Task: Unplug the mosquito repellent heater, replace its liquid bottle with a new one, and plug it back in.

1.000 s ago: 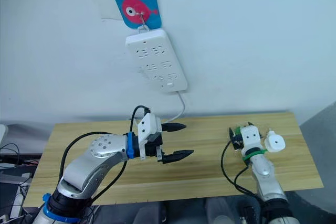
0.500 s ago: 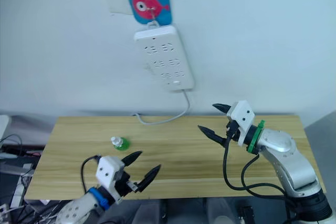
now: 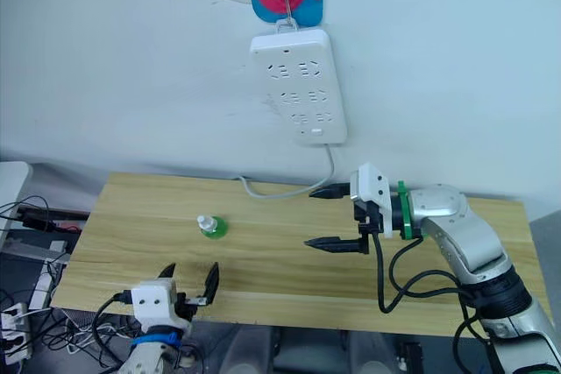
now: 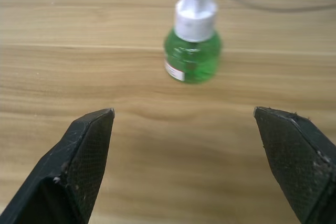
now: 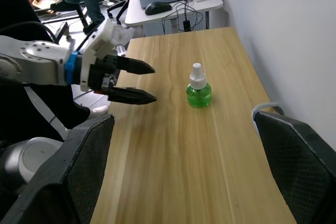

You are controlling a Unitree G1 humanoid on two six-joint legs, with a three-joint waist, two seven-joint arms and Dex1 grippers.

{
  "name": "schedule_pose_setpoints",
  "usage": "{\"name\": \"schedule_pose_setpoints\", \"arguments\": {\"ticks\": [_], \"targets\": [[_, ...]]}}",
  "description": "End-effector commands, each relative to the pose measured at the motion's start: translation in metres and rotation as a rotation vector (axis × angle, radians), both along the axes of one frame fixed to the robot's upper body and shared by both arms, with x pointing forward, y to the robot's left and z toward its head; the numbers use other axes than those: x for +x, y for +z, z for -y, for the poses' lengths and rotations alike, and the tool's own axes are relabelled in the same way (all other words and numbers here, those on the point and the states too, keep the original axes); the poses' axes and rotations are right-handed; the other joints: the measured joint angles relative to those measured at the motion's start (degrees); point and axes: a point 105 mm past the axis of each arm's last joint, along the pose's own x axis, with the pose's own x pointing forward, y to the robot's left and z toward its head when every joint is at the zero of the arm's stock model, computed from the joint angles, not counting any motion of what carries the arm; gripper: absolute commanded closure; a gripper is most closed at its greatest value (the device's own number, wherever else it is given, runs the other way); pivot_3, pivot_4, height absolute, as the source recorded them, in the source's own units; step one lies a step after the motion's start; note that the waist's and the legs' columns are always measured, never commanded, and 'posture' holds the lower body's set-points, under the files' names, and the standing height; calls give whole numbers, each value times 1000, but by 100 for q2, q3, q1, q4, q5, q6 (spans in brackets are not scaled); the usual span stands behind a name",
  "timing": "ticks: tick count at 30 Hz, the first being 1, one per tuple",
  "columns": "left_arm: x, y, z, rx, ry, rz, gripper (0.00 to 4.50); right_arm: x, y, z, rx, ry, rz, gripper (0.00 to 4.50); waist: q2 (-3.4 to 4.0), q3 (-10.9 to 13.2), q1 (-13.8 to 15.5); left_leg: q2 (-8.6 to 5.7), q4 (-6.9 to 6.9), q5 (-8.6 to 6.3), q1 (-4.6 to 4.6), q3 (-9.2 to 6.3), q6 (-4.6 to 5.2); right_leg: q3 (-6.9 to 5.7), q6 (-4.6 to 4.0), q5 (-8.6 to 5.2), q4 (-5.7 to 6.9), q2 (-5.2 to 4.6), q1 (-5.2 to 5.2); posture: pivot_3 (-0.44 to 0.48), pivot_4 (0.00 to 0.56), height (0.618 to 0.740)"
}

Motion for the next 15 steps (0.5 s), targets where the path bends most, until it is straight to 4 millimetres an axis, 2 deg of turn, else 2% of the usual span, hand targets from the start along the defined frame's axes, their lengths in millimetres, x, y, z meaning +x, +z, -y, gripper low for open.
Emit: {"name": "schedule_pose_setpoints", "arguments": {"ticks": [1,6,15], "targets": [[5,-6,-6,8,6,14,0,1,7,-4,16,-2,28,64,1,34,-1,0,-1,0,0,1,0,0,0,0,-1,0,-1,85,408,740],[28,-11,3,4,-79,35,0,1,10,-5,21,-16,15,64,0,121,-1,3,0,1,0,0,-1,-6,0,0,5,0,-2,73,415,740],[70,-9,-8,32,-91,86,0,4,16,-7,34,-63,0,64,4,132,-12,3,1,2,0,1,-3,-8,0,0,7,-1,-5,55,409,740]]}}
